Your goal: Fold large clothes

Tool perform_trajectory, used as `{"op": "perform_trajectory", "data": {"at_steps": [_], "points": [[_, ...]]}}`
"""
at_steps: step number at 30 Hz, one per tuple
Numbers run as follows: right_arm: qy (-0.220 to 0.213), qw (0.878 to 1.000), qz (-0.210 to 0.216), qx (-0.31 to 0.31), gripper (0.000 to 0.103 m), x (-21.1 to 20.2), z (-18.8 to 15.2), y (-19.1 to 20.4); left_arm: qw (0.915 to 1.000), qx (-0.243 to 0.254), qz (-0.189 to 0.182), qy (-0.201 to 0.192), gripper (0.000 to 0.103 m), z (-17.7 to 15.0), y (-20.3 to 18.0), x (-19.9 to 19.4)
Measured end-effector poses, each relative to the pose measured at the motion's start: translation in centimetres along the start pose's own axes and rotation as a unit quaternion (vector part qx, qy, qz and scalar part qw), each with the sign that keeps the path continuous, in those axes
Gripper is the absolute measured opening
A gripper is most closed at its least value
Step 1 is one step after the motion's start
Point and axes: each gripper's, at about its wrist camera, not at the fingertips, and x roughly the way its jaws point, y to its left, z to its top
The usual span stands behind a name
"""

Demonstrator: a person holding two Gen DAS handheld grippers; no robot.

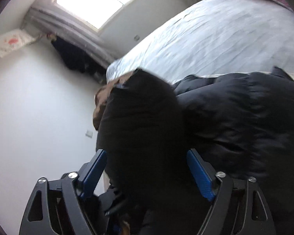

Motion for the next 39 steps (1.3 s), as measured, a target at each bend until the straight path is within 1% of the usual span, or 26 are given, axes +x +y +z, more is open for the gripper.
{"op": "perform_trajectory", "data": {"at_steps": [1,2,4,7,11,13,16,17,18,20,21,22,23,24,25,27,29,30,31,32,36,39], "points": [[0.014,1.0,0.006,0.004,0.017,0.8,0.2,-0.2,1.0,-0.004,0.002,0.004,0.079,-0.1,0.1,-0.1],[0.02,1.0,0.002,0.008,0.01,1.1,0.4,-0.5,1.0,-0.005,0.003,0.007,0.079,-0.3,0.1,-0.2],[0.001,1.0,-0.011,0.01,0.008,0.3,0.5,-1.2,0.9999,-0.007,0.012,0.009,0.079,-0.7,0.4,-0.9],[-0.027,0.999,-0.005,0.045,0.008,-1.8,0.3,-3.6,0.9998,-0.013,0.017,0.004,0.079,-1.0,1.0,-2.4],[-0.038,0.996,-0.004,0.085,0.008,-3.5,-0.3,-6.5,0.999,-0.022,0.029,-0.025,0.079,-1.5,1.9,-6.0],[-0.042,0.994,-0.001,0.099,0.008,-4.0,-0.7,-7.5,0.9974,-0.031,0.052,-0.041,0.079,-1.7,2.7,-7.1],[-0.042,0.994,-0.003,0.106,0.008,-4.5,-1.3,-7.7,0.9937,-0.052,0.089,-0.044,0.079,-1.4,4.2,-7.1],[-0.042,0.994,-0.007,0.105,0.008,-4.5,-1.5,-7.7,0.9931,-0.058,0.09,-0.048,0.079,-1.0,4.5,-7.2],[-0.042,0.994,-0.011,0.104,0.008,-4.9,-1.3,-7.7,0.9927,-0.066,0.085,-0.055,0.079,-0.4,4.8,-8.1],[-0.044,0.993,-0.009,0.107,0.008,-5.3,-1.2,-7.7,0.9945,-0.075,0.054,-0.051,0.079,0.4,4.8,-6.8],[-0.044,0.993,-0.009,0.107,0.008,-5.4,-1.4,-7.5,0.9957,-0.077,0.03,-0.041,0.079,0.9,4.6,-6.0],[-0.044,0.993,-0.012,0.106,0.008,-5.5,-1.4,-7.4,0.9963,-0.079,0.007,-0.033,0.066,1.4,4.3,-5.6],[-0.044,0.994,-0.016,0.102,0.009,-5.6,-1.4,-7.0,0.9964,-0.079,-0.009,-0.03,0.049,1.7,4.0,-5.2],[-0.046,0.994,-0.02,0.097,0.01,-5.7,-1.4,-6.8,0.9962,-0.08,-0.022,-0.024,0.014,2.2,3.6,-4.5],[-0.049,0.995,-0.027,0.088,0.012,-6.1,-1.5,-6.5,0.9957,-0.085,-0.032,-0.02,0.01,2.9,3.1,-3.9],[-0.057,0.995,-0.045,0.073,0.021,-6.8,-1.6,-6.0,0.9941,-0.094,-0.052,-0.019,0.01,4.0,2.7,-3.4],[-0.071,0.995,-0.055,0.045,0.046,-8.0,-2.4,-4.9,0.9924,-0.102,-0.068,-0.01,0.01,5.1,2.3,-2.3],[-0.076,0.995,-0.055,0.032,0.053,-8.5,-2.8,-4.8,0.9914,-0.109,-0.073,-0.004,0.01,5.7,2.0,-1.8],[-0.08,0.995,-0.057,0.016,0.064,-9.1,-3.5,-4.3,0.9901,-0.116,-0.079,0.003,0.01,6.5,1.7,-1.1],[-0.086,0.994,-0.061,-0.007,0.069,-9.8,-4.4,-3.4,0.9895,-0.12,-0.081,0.007,0.01,7.2,1.4,-0.7],[-0.091,0.991,-0.069,-0.066,0.073,-11.0,-7.3,-0.8,0.9893,-0.117,-0.082,0.028,0.009,9.3,-0.2,1.0],[-0.089,0.987,-0.093,-0.096,0.075,-10.6,-8.3,1.2,0.9894,-0.108,-0.085,0.045,0.009,10.5,-1.8,2.2]]}}
